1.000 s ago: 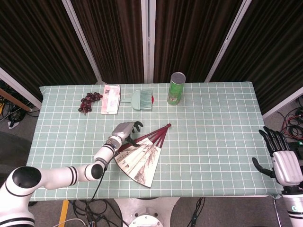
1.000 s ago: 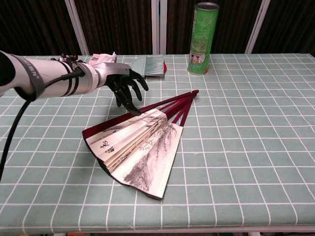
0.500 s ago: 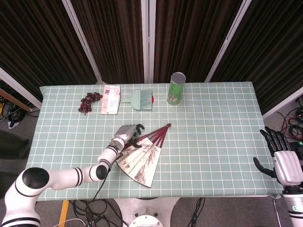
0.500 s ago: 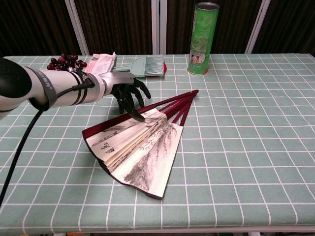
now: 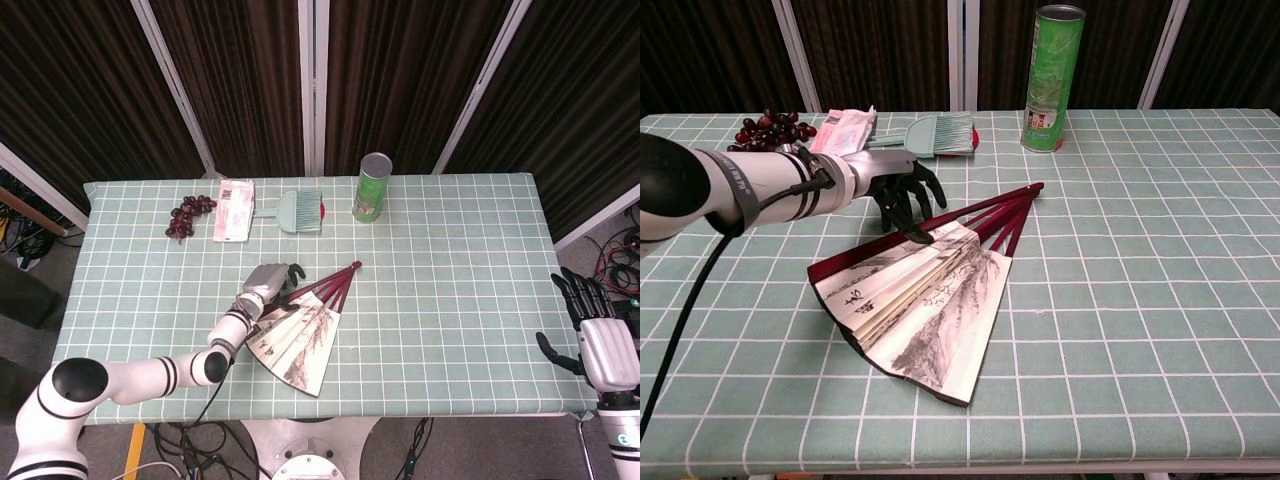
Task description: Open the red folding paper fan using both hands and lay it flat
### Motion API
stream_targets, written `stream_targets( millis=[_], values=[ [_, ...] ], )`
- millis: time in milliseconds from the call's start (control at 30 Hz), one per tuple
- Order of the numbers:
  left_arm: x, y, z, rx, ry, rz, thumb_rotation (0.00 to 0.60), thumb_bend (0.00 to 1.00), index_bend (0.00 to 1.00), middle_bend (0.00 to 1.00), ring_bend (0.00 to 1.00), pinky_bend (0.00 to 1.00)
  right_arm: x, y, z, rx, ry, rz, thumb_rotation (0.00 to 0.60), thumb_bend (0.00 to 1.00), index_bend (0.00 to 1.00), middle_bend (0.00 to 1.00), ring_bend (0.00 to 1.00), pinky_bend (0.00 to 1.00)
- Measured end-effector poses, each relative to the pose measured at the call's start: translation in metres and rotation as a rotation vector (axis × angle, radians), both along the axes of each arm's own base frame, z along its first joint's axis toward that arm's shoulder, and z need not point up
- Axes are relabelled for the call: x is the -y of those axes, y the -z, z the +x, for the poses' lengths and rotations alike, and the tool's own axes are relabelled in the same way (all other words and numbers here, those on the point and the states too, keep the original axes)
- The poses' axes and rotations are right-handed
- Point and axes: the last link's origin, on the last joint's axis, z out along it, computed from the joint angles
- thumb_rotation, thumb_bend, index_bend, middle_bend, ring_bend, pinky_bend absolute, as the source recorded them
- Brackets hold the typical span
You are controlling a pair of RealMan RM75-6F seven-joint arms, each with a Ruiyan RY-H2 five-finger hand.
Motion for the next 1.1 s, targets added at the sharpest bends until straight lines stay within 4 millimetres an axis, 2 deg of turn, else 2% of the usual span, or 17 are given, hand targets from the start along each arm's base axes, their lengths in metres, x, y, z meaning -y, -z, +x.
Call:
stream_targets(
  millis=[333,467,633,833,1000,1100],
  values=[
    [0.010,0.010,0.002,-0.029,0.074,0.016,0.600,0.25,0.52,0.62,0.64,0.81,-0.004,-0.005,0.000,0.000,0.002,-0.021,0.600,0.25,0.00,0.00,0.00,0.00],
    [0.010,0.004,0.005,-0.016,0.094,0.046,0.600,0.27,0.55,0.68,0.70,0.85,-0.005,-0.006,0.001,0.002,-0.003,-0.024,0.600,0.25,0.00,0.00,0.00,0.00],
    [0.011,-0.010,0.003,0.002,0.101,0.064,0.600,0.33,0.57,0.71,0.72,0.87,-0.005,-0.006,0.003,0.018,-0.014,-0.019,0.600,0.25,0.00,0.01,0.00,0.00],
    [0.012,-0.045,-0.002,0.054,0.118,0.111,0.600,0.37,0.58,0.71,0.73,0.88,0.001,-0.005,0.007,0.051,-0.036,0.028,0.600,0.25,0.00,0.05,0.00,0.00],
    [0.020,-0.092,-0.007,0.129,0.164,0.191,0.600,0.37,0.58,0.71,0.73,0.88,0.010,0.001,0.013,0.118,-0.038,0.126,0.600,0.27,0.00,0.10,0.00,0.00],
    [0.027,-0.120,-0.010,0.190,0.192,0.248,0.600,0.37,0.58,0.71,0.73,0.88,0.019,0.009,0.018,0.176,-0.036,0.210,0.600,0.31,0.06,0.16,0.01,0.03]
  ],
)
